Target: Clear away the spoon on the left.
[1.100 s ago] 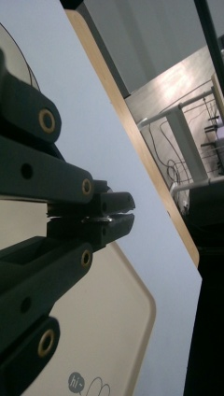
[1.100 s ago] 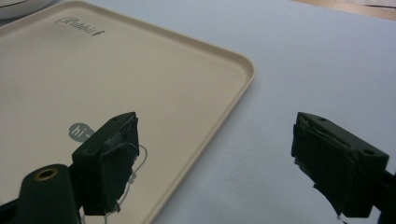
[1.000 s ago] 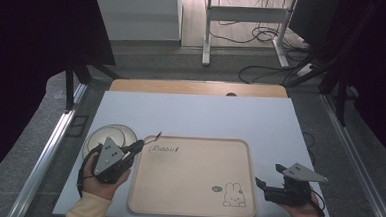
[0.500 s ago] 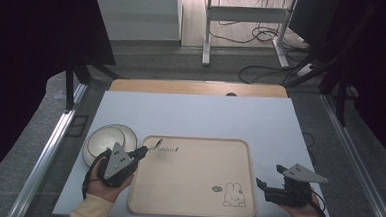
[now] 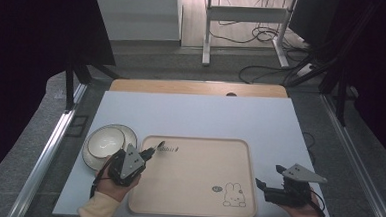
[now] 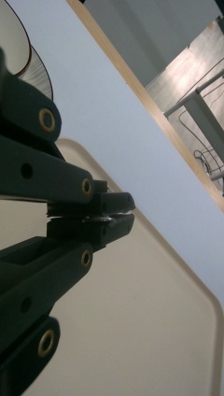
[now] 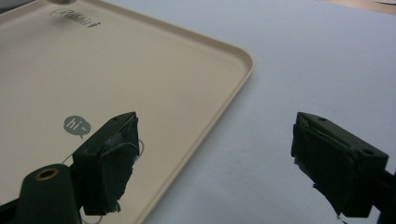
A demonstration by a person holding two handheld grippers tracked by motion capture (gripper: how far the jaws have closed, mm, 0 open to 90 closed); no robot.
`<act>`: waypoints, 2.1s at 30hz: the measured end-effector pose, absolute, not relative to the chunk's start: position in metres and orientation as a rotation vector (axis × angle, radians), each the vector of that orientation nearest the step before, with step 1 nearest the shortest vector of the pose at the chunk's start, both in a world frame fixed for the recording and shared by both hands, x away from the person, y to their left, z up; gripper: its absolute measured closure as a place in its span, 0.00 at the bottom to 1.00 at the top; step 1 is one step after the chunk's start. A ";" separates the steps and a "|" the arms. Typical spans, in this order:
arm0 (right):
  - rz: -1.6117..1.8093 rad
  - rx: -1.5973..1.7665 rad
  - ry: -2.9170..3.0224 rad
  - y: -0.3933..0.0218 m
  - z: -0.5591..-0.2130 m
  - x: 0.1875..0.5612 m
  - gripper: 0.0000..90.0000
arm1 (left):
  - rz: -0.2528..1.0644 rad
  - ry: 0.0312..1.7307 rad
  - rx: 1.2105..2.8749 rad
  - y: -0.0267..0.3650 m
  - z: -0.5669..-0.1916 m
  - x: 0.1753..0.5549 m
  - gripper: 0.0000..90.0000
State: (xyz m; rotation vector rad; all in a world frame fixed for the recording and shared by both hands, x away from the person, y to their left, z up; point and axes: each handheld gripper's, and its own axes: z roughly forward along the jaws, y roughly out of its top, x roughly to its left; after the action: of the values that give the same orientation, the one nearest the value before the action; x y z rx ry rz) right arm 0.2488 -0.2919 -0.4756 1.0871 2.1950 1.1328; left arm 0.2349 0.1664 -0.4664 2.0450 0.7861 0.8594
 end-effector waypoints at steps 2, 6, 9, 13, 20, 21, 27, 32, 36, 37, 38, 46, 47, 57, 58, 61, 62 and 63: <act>1.132 1.085 2.197 -0.291 -0.476 0.249 0.17 | 0.861 0.787 2.053 0.166 -0.468 0.236 0.99; 1.126 1.087 2.206 -0.291 -0.476 0.249 0.17 | 0.881 0.779 2.080 0.164 -0.471 0.237 0.99; 1.125 1.085 2.207 -0.290 -0.477 0.249 0.17 | 0.898 0.769 2.091 0.161 -0.473 0.237 0.99; 1.123 1.087 2.201 -0.291 -0.476 0.249 0.17 | 0.916 0.760 2.100 0.159 -0.474 0.236 0.99; 1.121 1.083 2.209 -0.291 -0.477 0.249 0.17 | 0.939 0.732 2.139 0.155 -0.478 0.235 0.99; 1.120 1.083 2.209 -0.291 -0.477 0.249 0.17 | 0.947 0.724 2.146 0.154 -0.479 0.234 0.99; 1.117 1.082 2.210 -0.291 -0.476 0.249 0.17 | 0.984 0.677 2.192 0.149 -0.482 0.230 0.98; 1.107 1.077 2.213 -0.291 -0.477 0.249 0.17 | 1.022 0.606 2.262 0.138 -0.487 0.221 0.96; 1.103 1.073 2.217 -0.291 -0.477 0.248 0.17 | 1.034 0.557 2.310 0.129 -0.491 0.215 0.94; 1.102 1.073 2.217 -0.290 -0.477 0.248 0.17 | 1.030 0.551 2.319 0.127 -0.492 0.214 0.94; 1.101 1.070 2.217 -0.290 -0.477 0.248 0.17 | 1.028 0.543 2.332 0.126 -0.493 0.214 0.93; 1.098 1.060 2.220 -0.290 -0.478 0.248 0.17 | 0.996 0.496 2.408 0.122 -0.502 0.214 0.90; 1.100 1.059 2.221 -0.290 -0.478 0.248 0.17 | 0.992 0.490 2.418 0.121 -0.503 0.214 0.90; 1.097 1.051 2.224 -0.289 -0.478 0.248 0.17 | 0.884 0.467 2.548 0.116 -0.512 0.217 0.81; 1.097 1.050 2.225 -0.289 -0.478 0.248 0.17 | 0.875 0.470 2.553 0.116 -0.513 0.217 0.81; 1.097 1.049 2.226 -0.289 -0.478 0.248 0.17 | 0.846 0.479 2.568 0.115 -0.515 0.219 0.79; 1.096 1.049 2.226 -0.289 -0.478 0.248 0.17 | 0.837 0.486 2.559 0.116 -0.514 0.220 0.77; 1.097 1.048 2.227 -0.289 -0.478 0.248 0.17 | 0.829 0.494 2.548 0.116 -0.513 0.220 0.73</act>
State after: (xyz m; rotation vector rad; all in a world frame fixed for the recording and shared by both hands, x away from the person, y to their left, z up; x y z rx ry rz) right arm 0.2480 -0.2889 -0.4781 1.0481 2.2266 1.0973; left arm 0.2204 0.1161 -0.5132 2.5484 0.4945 0.8291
